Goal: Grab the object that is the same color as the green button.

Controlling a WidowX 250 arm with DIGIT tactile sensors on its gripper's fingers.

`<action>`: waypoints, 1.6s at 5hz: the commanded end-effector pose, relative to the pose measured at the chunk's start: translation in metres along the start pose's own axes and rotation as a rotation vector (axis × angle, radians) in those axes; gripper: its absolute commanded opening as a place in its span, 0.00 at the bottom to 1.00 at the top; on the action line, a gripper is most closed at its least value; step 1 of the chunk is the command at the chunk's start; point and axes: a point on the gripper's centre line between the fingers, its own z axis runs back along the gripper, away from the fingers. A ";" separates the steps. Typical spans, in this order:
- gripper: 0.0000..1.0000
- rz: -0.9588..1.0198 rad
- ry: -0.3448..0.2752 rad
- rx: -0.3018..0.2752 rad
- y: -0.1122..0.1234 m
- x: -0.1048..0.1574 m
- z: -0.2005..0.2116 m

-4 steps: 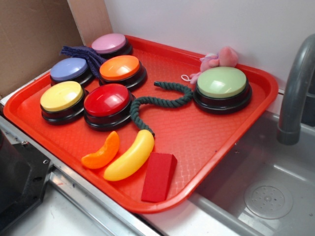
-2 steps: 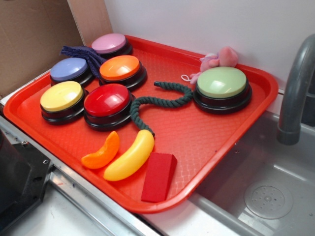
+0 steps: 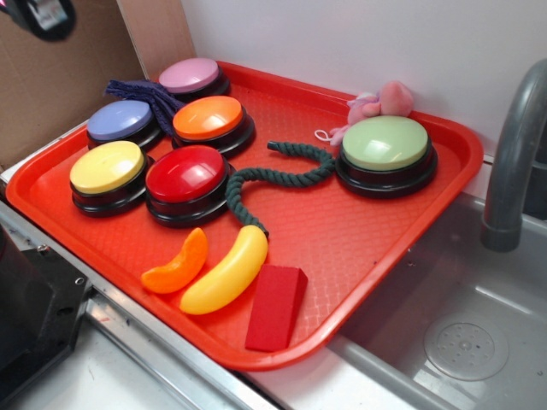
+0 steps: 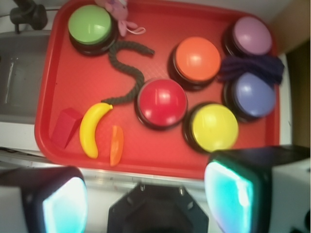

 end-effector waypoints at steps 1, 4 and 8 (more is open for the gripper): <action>1.00 -0.244 -0.105 -0.010 -0.014 0.044 -0.052; 1.00 -0.426 -0.161 -0.045 -0.024 0.084 -0.149; 0.71 -0.487 -0.175 -0.090 -0.023 0.109 -0.212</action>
